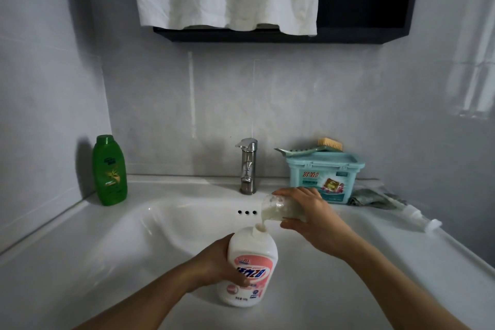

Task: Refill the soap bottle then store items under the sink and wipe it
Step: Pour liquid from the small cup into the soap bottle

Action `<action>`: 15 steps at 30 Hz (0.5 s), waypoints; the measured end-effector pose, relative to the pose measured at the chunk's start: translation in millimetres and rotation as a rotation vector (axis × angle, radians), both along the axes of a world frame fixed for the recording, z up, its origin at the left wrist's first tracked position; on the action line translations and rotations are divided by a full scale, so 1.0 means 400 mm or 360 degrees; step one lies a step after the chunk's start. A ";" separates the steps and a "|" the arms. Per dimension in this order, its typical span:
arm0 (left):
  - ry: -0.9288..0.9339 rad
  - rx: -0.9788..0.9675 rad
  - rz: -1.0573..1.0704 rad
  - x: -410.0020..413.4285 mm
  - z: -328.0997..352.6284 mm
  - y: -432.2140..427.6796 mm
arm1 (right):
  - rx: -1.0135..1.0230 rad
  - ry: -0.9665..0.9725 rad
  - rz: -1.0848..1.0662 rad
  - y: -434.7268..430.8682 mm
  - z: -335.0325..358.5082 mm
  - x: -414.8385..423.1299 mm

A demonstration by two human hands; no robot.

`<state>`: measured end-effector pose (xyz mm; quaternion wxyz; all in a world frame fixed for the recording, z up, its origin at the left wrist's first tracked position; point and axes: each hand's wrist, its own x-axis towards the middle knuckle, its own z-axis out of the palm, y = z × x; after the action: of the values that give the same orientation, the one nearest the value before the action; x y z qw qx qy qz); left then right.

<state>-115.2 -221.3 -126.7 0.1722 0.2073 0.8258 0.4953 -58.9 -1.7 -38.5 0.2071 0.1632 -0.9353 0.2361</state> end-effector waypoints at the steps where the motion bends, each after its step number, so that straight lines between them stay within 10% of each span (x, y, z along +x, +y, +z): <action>1: -0.0001 0.0000 0.0002 0.000 0.000 0.000 | -0.0002 -0.0002 0.0000 0.000 0.000 0.000; 15: 0.0012 0.0019 0.0005 -0.003 -0.005 0.001 | 0.0014 0.0016 0.0001 0.001 -0.002 -0.001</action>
<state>-116.4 -220.9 -128.6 0.1669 0.2089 0.8239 0.4997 -59.4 -1.3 -39.2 0.2110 0.1657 -0.9352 0.2312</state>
